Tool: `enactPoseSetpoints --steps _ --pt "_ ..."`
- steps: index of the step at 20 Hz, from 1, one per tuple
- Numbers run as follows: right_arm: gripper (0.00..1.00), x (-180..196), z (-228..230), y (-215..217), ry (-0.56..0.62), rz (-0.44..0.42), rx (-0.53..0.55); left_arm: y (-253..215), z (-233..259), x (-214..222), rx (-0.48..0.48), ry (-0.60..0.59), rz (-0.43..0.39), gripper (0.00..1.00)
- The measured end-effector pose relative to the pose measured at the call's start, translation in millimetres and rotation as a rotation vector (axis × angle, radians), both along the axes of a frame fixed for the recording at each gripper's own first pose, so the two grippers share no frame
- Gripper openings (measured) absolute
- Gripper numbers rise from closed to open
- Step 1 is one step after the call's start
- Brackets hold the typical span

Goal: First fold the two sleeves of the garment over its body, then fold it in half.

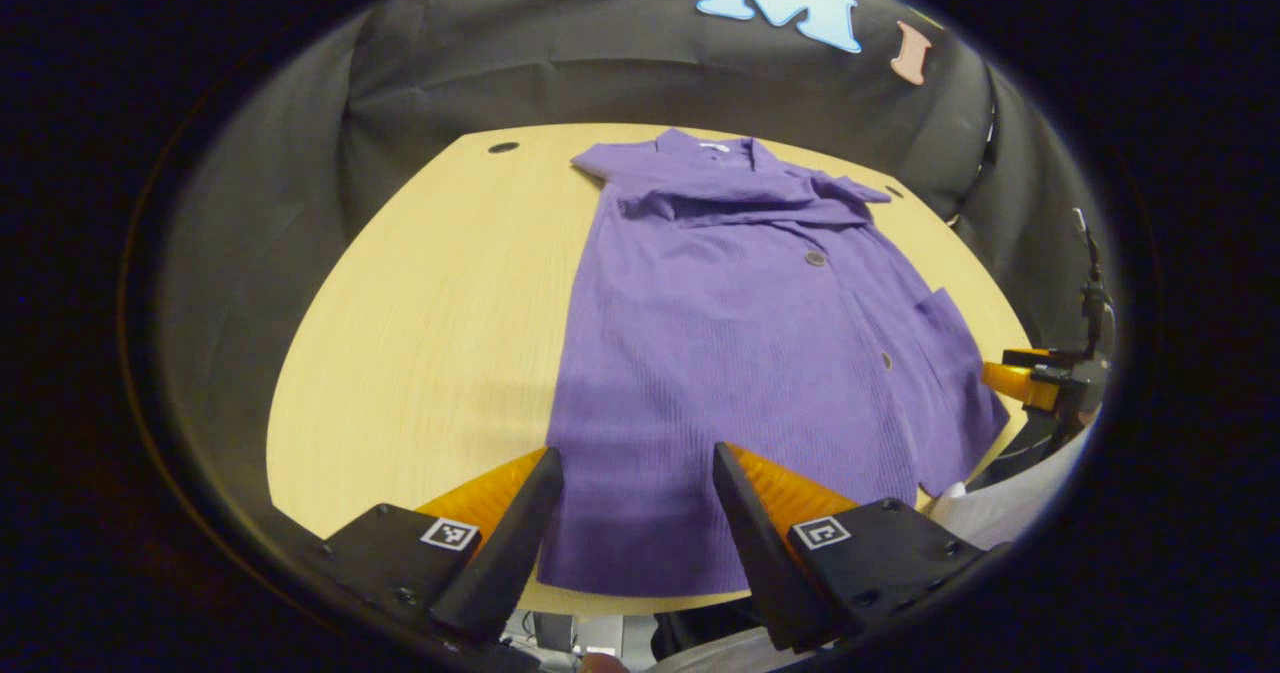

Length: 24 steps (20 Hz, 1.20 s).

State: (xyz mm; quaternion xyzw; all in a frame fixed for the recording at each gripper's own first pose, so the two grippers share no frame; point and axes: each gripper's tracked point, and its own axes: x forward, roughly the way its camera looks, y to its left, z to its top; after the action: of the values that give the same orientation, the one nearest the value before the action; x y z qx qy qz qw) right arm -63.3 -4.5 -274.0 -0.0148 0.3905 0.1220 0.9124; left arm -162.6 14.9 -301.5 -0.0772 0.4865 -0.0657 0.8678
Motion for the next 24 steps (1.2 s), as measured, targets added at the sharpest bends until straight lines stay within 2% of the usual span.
enactPoseSetpoints --steps 5,7,8,10,12,17,19,21,22,24 --pt "0.93 -15.8 -20.4 -2.0 0.059 0.001 -0.002 8.4 -10.8 -27.5 0.019 0.036 -0.006 0.95" --pt "0.93 -22.1 -26.2 -1.2 0.079 0.004 0.0 8.6 -12.7 -30.8 0.024 0.03 -0.007 0.99" --pt "0.93 -24.5 -27.4 -1.2 0.086 0.004 -0.001 7.9 -14.3 -31.1 0.025 0.031 -0.008 0.95" --pt "0.94 -29.3 -29.3 0.6 0.096 0.001 0.006 6.8 -16.2 -34.1 0.038 0.031 -0.016 0.99" --pt "0.95 -32.9 -31.7 0.8 0.1 -0.001 0.005 6.3 -18.6 -34.8 0.055 0.026 -0.032 0.95" --pt "0.98 -37.7 -38.1 -0.1 0.125 -0.05 0.071 3.5 -22.2 -36.6 0.092 0.034 -0.055 0.95" --pt "0.99 -36.2 -37.1 -0.4 0.113 -0.045 0.071 4.4 -21.7 -36.4 0.09 0.042 -0.049 0.98" --pt "0.99 -37.0 -37.0 1.5 0.113 -0.042 0.066 1.3 -20.8 -37.1 0.085 0.053 -0.042 0.9" --pt "0.99 -37.4 -36.2 3.3 0.117 -0.042 0.064 -2.2 -20.2 -39.0 0.084 0.059 -0.058 0.81" --pt "0.91 -37.8 -35.4 7.6 0.121 -0.031 0.062 -10.2 -19.3 -38.2 0.08 0.06 -0.089 0.62"
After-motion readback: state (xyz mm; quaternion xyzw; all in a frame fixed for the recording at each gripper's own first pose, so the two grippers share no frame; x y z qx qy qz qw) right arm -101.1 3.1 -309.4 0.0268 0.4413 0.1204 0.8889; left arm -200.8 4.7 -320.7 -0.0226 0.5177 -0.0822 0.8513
